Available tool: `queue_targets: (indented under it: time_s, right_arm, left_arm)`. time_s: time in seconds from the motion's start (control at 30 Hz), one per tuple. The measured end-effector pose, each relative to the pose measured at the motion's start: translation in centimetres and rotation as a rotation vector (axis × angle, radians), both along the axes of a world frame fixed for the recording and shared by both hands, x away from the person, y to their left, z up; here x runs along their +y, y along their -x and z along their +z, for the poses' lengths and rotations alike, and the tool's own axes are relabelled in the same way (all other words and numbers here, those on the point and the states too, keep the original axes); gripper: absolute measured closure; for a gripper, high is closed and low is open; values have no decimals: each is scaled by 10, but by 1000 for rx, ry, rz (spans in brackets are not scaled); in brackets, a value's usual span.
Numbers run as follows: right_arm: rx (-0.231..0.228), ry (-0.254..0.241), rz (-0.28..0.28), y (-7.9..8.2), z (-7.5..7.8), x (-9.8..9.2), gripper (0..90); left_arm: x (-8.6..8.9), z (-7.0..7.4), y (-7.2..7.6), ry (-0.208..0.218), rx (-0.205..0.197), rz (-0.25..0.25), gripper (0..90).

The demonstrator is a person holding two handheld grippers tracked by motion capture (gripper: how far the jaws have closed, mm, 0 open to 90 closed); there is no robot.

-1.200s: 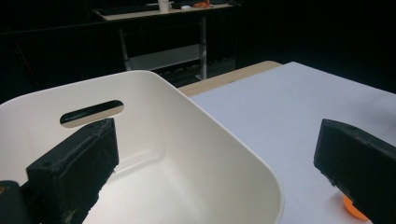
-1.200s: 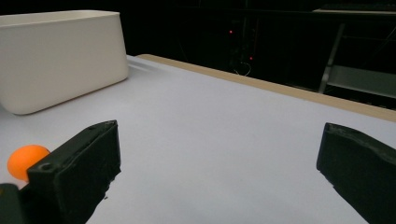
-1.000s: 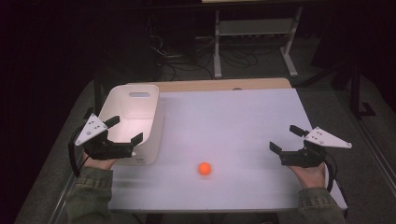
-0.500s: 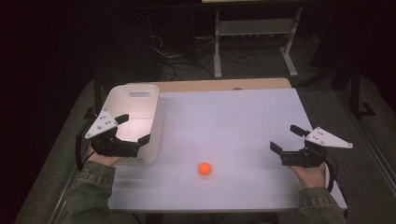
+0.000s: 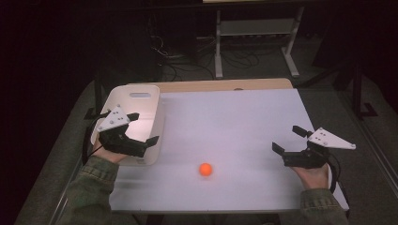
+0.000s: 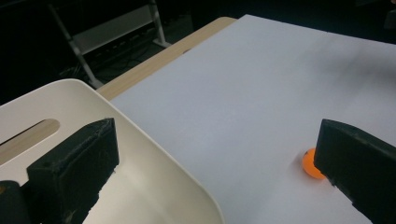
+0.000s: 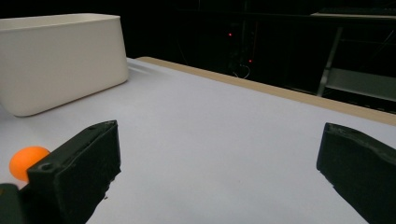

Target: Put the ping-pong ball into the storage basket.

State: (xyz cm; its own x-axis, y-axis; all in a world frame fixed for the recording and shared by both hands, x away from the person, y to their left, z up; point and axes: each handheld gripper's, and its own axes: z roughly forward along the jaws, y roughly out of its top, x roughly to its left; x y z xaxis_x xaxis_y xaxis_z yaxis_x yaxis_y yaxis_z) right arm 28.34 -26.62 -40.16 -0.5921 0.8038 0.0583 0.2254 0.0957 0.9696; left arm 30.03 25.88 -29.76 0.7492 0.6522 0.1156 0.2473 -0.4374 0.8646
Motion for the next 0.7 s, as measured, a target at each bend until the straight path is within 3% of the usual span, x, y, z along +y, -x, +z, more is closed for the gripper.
queue_targets:
  time_s: [0.37, 0.7]
  right_arm:
    - [3, 5, 7, 0, 0, 0, 0]
    - [4, 10, 15, 1, 0, 1, 0]
  left_arm:
    - [-14, 3, -5, -63, 32, -61, 0]
    - [-26, 4, -11, -128, 87, -118, 0]
